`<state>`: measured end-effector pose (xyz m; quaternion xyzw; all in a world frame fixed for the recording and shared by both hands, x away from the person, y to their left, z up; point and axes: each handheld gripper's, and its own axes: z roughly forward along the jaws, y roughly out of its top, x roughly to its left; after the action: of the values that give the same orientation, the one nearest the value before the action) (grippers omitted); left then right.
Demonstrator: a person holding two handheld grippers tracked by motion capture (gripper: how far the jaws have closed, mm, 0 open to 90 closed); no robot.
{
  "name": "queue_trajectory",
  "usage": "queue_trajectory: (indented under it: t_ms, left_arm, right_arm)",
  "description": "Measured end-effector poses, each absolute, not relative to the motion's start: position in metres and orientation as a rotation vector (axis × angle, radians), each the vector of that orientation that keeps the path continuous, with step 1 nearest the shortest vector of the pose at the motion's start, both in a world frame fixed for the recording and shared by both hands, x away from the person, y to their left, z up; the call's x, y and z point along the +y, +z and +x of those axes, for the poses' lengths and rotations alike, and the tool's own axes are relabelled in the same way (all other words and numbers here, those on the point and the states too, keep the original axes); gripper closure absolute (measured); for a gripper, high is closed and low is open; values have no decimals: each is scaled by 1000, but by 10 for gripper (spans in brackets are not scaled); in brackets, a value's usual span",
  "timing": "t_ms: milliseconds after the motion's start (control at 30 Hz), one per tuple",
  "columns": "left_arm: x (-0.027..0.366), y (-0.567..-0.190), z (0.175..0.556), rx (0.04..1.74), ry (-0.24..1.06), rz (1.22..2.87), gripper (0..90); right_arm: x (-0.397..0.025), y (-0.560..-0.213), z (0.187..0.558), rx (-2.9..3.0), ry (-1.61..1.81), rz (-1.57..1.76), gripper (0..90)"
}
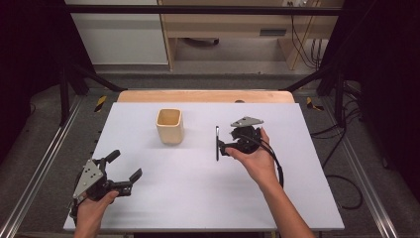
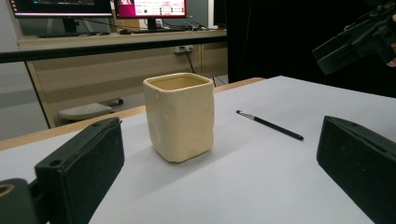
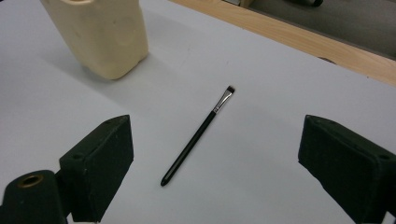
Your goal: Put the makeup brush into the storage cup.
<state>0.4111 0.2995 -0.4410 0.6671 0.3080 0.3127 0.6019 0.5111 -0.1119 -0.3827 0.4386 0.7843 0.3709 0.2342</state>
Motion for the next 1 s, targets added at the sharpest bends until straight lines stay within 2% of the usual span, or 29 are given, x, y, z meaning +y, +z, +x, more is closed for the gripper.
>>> queue_trajectory:
  t_ms: [567, 1000]
  left_arm:
    - [301, -440, 411, 715, 722, 1534, 6]
    - [301, -440, 412, 713, 721, 1532, 6]
  right_arm:
    - [-84, -407, 535, 2217, 933, 1266, 132]
    - [-73, -422, 549, 2237, 881, 1337, 190]
